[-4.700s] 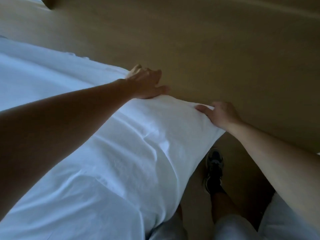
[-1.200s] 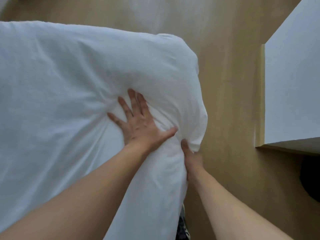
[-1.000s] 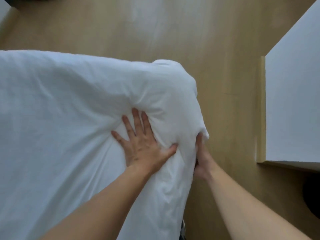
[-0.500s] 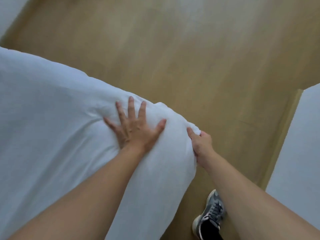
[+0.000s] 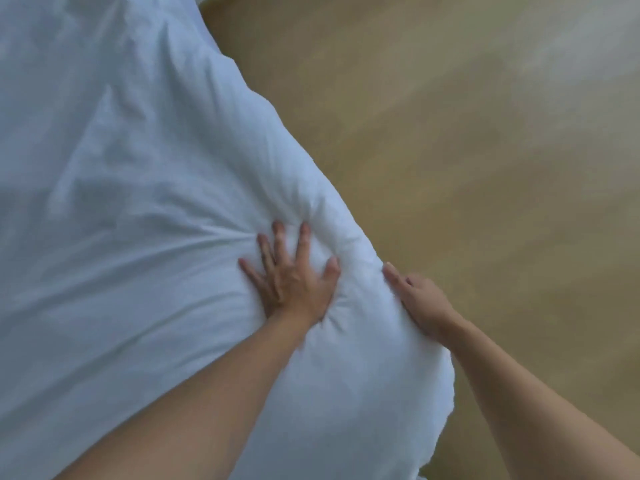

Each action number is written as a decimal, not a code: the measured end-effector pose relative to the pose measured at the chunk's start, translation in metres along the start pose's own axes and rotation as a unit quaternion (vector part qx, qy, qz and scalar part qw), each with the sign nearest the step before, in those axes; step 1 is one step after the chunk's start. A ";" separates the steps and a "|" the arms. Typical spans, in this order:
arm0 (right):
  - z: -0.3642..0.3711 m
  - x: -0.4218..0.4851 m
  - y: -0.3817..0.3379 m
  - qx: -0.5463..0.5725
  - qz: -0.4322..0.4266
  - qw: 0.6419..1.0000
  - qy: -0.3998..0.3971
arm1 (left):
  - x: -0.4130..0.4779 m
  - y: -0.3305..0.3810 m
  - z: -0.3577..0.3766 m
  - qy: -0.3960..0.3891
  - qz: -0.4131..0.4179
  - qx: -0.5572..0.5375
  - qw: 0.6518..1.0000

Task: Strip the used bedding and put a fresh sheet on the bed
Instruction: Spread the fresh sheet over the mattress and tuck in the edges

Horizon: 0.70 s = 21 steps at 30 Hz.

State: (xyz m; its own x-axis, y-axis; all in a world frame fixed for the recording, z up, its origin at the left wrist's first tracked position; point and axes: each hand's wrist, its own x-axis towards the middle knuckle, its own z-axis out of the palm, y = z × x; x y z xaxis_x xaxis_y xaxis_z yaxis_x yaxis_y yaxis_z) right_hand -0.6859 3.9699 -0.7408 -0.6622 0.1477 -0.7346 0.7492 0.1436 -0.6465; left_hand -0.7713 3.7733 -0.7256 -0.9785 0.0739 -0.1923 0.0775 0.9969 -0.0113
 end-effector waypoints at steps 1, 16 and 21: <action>0.004 0.015 -0.028 0.044 -0.007 0.998 -0.040 | -0.002 0.000 0.003 0.016 0.029 -0.011 0.999; 0.021 0.115 -0.166 0.166 0.161 0.954 -0.192 | 0.123 -0.032 -0.029 0.137 -0.122 -0.107 0.977; 0.056 0.214 -0.329 0.169 0.058 0.935 -0.306 | 0.111 0.001 -0.023 0.082 -0.116 -0.111 0.984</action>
State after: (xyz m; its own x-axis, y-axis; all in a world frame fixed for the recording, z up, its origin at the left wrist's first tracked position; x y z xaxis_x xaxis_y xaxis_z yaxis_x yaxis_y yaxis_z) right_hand -1.0734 3.8991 -0.6966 -0.5237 -0.4604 -0.7168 0.8446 -0.1711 -0.5073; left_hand -0.8842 3.7833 -0.7245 -0.9841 -0.1711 -0.0481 -0.1770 0.9672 0.1822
